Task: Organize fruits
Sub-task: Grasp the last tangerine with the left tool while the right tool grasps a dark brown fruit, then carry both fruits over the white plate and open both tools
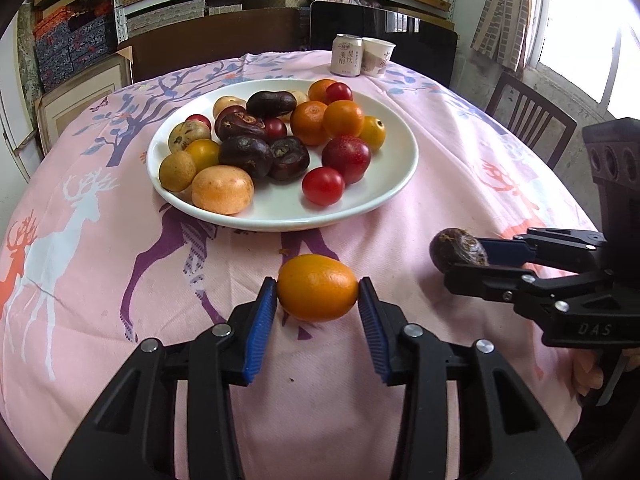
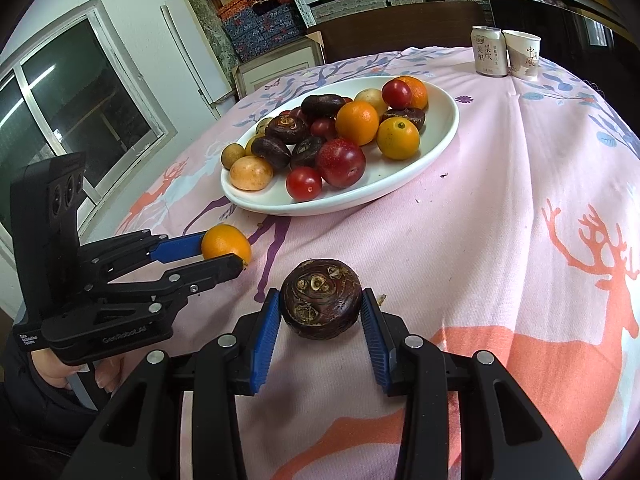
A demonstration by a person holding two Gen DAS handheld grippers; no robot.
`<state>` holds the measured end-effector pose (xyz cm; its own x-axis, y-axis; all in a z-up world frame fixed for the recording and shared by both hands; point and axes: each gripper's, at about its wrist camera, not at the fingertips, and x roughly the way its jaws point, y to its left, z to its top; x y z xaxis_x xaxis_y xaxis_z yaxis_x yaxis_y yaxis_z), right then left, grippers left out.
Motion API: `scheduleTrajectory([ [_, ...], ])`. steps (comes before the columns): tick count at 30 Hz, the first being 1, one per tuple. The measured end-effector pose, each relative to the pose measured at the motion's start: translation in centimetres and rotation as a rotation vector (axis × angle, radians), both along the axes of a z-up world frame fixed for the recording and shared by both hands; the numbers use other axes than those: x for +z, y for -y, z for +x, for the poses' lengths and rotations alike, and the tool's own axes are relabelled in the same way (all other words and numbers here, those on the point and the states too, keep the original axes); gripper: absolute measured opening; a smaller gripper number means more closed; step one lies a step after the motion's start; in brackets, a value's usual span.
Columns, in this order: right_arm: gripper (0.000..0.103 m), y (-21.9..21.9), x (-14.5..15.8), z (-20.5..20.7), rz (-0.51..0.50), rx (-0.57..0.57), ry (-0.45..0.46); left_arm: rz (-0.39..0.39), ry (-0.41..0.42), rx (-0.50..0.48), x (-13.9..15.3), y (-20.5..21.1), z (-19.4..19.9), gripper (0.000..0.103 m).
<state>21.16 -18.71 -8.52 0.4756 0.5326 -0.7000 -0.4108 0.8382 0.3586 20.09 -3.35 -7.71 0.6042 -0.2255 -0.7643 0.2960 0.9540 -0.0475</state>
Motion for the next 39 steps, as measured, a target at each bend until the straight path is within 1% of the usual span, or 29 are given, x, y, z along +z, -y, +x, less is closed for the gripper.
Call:
scheduleTrajectory([
  [3, 0.041, 0.1, 0.2, -0.3, 0.011, 0.005, 0.013, -0.018, 0.012, -0.009, 0.5, -0.1, -0.9, 0.041],
  [7, 0.041, 0.6, 1.0, -1.0, 0.047, 0.014, 0.059, -0.041, 0.040, -0.015, 1.6, -0.6, -1.9, 0.041],
  [10, 0.041, 1.0, 2.0, -1.4, 0.040, -0.005, 0.098, -0.064, 0.085, -0.010, 3.3, -1.2, -2.4, 0.041],
  [12, 0.041, 1.3, 3.6, -1.3, 0.048, -0.011, 0.132, -0.079, 0.117, -0.001, 4.8, -1.8, -2.1, 0.041],
  [16, 0.041, 1.0, 8.3, 0.4, 0.004, -0.045, 0.246, -0.074, 0.160, 0.011, 7.3, -2.1, 0.7, 0.041],
  [19, 0.041, -0.4, 10.4, 3.2, -0.041, -0.061, 0.304, -0.066, 0.165, 0.026, 7.7, -1.8, 4.2, 0.041],
  [21, 0.041, -1.6, 10.5, 5.6, -0.071, -0.066, 0.315, -0.067, 0.141, 0.034, 7.1, -1.7, 6.7, 0.041],
  [23, 0.041, -2.5, 9.8, 8.3, -0.095, -0.079, 0.304, -0.060, 0.104, 0.052, 6.2, -1.6, 8.6, 0.041],
  [26, 0.041, -3.4, 8.5, 11.3, -0.116, -0.093, 0.278, -0.057, 0.079, 0.059, 5.1, -1.4, 10.1, 0.042],
  [27, 0.042, -3.6, 8.1, 11.9, -0.119, -0.096, 0.270, -0.064, 0.077, 0.048, 5.0, -1.3, 10.2, 0.051],
  [28, 0.044, -3.9, 7.8, 12.2, -0.124, -0.095, 0.271, -0.064, 0.082, 0.039, 5.0, -1.1, 10.0, 0.063],
  [29, 0.047, -4.0, 7.7, 12.3, -0.125, -0.097, 0.277, -0.055, 0.097, 0.039, 5.1, -1.0, 9.6, 0.069],
  [30, 0.050, -4.0, 7.7, 12.2, -0.119, -0.096, 0.280, -0.041, 0.122, 0.043, 5.2, -0.9, 9.2, 0.077],
  [31, 0.051, -3.9, 7.9, 12.0, -0.104, -0.091, 0.281, -0.030, 0.143, 0.043, 5.4, -0.8, 8.7, 0.080],
  [32, 0.054, -3.7, 8.1, 11.6, -0.092, -0.096, 0.283, -0.027, 0.149, 0.042, 5.5, -0.9, 8.2, 0.080],
  [33, 0.056, -3.3, 8.2, 11.2, -0.083, -0.105, 0.284, -0.031, 0.145, 0.040, 5.6, -1.0, 7.8, 0.083],
  [34, 0.057, -2.8, 8.5, 10.4, -0.068, -0.112, 0.281, -0.035, 0.136, 0.042, 5.6, -1.2, 7.3, 0.092],
  [35, 0.060, -2.2, 8.6, 9.5, -0.051, -0.115, 0.273, -0.037, 0.133, 0.046, 5.6, -1.3, 6.5, 0.094],
  [36, 0.068, -1.7, 8.7, 8.5, -0.041, -0.118, 0.268, -0.038, 0.138, 0.053, 5.5, -1.5, 5.5, 0.096],
  [37, 0.074, -1.1, 8.7, 7.1, -0.034, -0.127, 0.270, -0.030, 0.136, 0.059, 5.4, -1.5, 4.5, 0.097],
  [39, 0.091, -0.2, 8.5, 4.3, -0.038, -0.151, 0.283, -0.010, 0.127, 0.069, 4.9, -1.6, 2.6, 0.098],
])
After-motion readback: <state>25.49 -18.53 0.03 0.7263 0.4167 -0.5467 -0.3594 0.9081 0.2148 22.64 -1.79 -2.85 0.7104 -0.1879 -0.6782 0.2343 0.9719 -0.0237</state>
